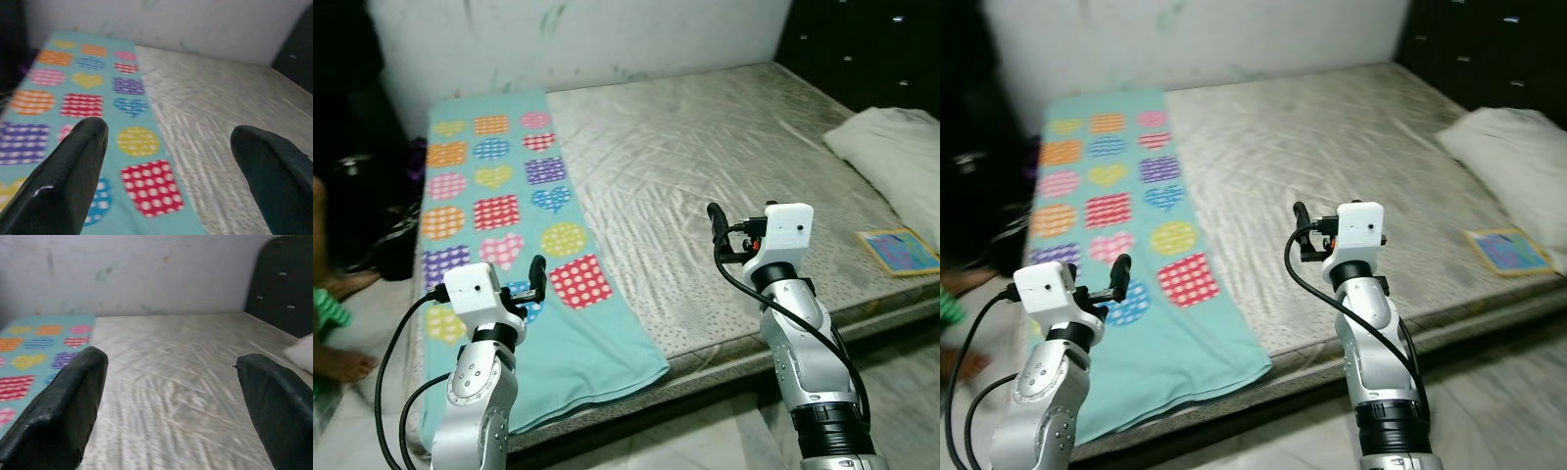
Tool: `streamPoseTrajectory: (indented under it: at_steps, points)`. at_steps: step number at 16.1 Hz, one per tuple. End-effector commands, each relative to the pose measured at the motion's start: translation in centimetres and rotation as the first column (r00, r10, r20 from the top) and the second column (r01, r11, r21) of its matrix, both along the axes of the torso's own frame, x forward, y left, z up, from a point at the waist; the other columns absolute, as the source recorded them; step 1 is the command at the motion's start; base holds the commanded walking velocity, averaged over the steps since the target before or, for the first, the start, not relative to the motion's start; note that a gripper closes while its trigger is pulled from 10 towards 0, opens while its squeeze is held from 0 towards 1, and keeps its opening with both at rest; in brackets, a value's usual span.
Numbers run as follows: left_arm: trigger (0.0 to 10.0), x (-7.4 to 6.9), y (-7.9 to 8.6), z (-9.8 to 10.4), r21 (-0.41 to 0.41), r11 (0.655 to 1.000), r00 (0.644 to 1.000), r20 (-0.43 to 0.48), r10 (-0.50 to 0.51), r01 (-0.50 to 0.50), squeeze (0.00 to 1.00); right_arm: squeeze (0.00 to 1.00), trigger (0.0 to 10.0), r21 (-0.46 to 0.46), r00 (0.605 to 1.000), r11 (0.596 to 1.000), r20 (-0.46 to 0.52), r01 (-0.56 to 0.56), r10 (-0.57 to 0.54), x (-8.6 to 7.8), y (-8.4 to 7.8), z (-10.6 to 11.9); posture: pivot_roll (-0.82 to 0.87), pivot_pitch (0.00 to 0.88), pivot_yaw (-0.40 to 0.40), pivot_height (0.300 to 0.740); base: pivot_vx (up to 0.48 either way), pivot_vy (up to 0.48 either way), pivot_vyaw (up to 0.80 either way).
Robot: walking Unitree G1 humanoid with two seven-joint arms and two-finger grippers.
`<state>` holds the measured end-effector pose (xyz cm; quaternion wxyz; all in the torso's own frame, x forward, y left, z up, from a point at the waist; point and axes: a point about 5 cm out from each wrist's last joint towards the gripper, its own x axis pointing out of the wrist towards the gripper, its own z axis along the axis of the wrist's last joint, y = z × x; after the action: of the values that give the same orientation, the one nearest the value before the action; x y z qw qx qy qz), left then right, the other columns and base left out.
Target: Clean up the room
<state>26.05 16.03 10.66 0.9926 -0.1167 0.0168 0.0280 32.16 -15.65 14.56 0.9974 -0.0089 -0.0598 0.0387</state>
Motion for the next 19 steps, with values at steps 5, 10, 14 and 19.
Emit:
streamPoseTrajectory:
  at_steps: [5, 10, 14, 19]
  points:
    - [10.0, 0.06, -0.07, 0.34, 0.002, 1.000, 1.000, 0.007, -0.014, 0.014, 0.00, 0.00, 10.0, 0.001, 1.000, 1.000, 0.003, 0.002, -0.002, -0.10, -0.14, 0.05, -0.13, 0.052, 0.010, 0.740, 0.000, 0.000, -0.80]
    - [10.0, 0.14, -0.06, 0.37, 0.002, 1.000, 1.000, 0.009, -0.012, 0.012, 0.00, 0.00, 10.0, 0.004, 1.000, 1.000, 0.004, -0.001, 0.001, -0.05, -0.06, 0.06, -0.13, 0.051, 0.010, 0.740, 0.000, 0.000, -0.80]
    - [10.0, 0.17, -0.18, 0.49, -0.004, 1.000, 1.000, 0.016, -0.022, 0.023, 0.00, 0.00, 10.0, 0.009, 1.000, 1.000, 0.004, -0.003, 0.003, -0.03, -0.03, 0.09, -0.13, 0.052, 0.009, 0.740, 0.000, 0.000, -0.80]
    - [10.0, 0.18, -0.21, 0.51, -0.005, 1.000, 1.000, 0.016, -0.024, 0.024, 0.00, 0.00, 10.0, 0.011, 1.000, 1.000, 0.003, -0.003, 0.003, -0.01, -0.09, 0.08, -0.13, 0.053, 0.009, 0.740, 0.000, 0.000, -0.80]
